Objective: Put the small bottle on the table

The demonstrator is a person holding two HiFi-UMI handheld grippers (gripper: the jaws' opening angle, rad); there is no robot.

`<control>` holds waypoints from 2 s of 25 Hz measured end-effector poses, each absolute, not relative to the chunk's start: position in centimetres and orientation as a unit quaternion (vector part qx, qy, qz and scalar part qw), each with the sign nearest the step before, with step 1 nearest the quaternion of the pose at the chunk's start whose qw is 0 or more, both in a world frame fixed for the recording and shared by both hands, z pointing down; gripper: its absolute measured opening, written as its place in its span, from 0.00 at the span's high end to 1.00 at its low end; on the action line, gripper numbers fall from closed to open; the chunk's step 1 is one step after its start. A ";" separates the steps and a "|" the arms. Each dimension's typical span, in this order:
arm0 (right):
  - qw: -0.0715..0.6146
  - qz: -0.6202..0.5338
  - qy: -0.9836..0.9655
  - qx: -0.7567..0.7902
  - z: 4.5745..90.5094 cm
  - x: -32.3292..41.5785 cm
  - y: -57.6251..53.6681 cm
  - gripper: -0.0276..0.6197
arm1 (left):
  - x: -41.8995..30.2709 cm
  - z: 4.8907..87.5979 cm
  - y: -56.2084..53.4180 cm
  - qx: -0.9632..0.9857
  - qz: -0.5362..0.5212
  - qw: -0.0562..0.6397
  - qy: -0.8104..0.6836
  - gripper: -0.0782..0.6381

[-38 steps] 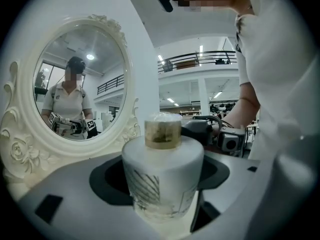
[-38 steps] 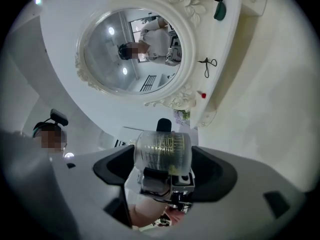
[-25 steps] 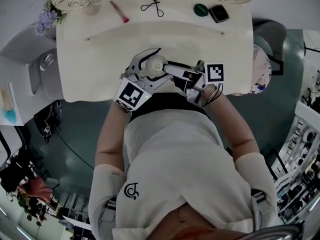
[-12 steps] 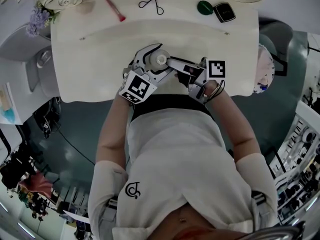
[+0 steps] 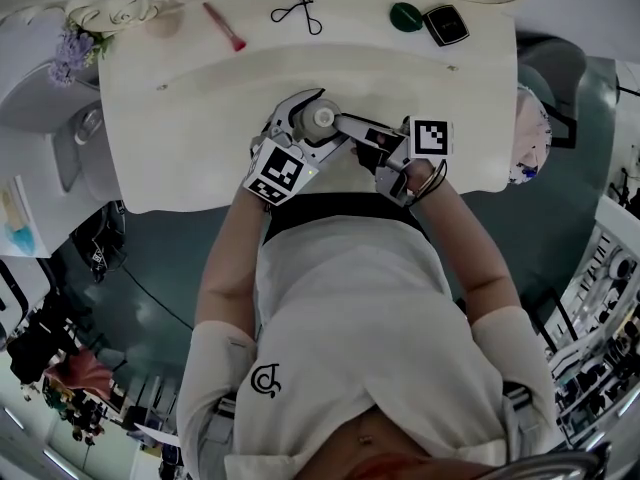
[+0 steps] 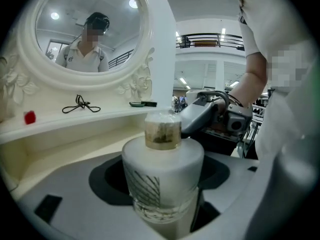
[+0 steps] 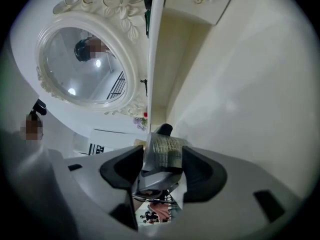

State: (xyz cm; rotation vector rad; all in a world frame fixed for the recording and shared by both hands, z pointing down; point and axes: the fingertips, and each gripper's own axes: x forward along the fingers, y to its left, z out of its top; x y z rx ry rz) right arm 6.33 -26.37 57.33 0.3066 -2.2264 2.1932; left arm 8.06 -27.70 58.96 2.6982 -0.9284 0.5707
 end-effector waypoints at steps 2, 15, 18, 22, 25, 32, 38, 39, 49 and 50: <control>0.005 0.701 -0.706 0.103 57.8 6.4 -26.3 0.58 | 8.1 59.4 -27.6 0.921 0.197 0.118 -0.316 0.40; 0.012 0.698 -0.705 0.124 58.8 6.6 -26.1 0.58 | 8.6 59.8 -27.5 0.923 0.216 0.124 -0.294 0.39; 0.007 0.691 -0.711 0.129 58.5 6.5 -26.2 0.59 | 8.3 59.5 -27.5 0.922 0.208 0.124 -0.301 0.38; 0.001 0.686 -0.710 0.159 58.1 7.1 -26.1 0.68 | 7.7 57.9 -27.4 0.919 0.215 0.087 -0.319 0.38; -0.029 0.678 -0.714 0.173 56.8 7.7 -26.6 0.73 | 7.3 55.9 -27.1 0.919 0.214 0.057 -0.326 0.38; -0.040 0.618 -0.762 0.188 52.6 8.2 -26.7 0.89 | 4.7 50.6 -26.6 0.916 0.157 0.054 -0.366 0.57; -0.036 0.557 -0.802 0.213 49.2 8.7 -27.1 0.95 | 1.8 46.4 -27.1 0.900 0.097 0.044 -0.422 0.83; -0.036 0.545 -0.809 0.220 48.5 8.8 -27.3 0.95 | 1.4 45.7 -27.2 0.899 0.088 0.043 -0.427 0.85; -0.018 0.278 -0.910 0.308 41.1 9.6 -29.7 0.95 | -2.0 40.0 -27.9 0.864 0.076 -0.001 -0.498 0.87; -0.012 0.249 -0.916 0.315 40.7 9.6 -29.8 0.95 | -2.2 39.5 -28.0 0.862 0.076 -0.006 -0.502 0.87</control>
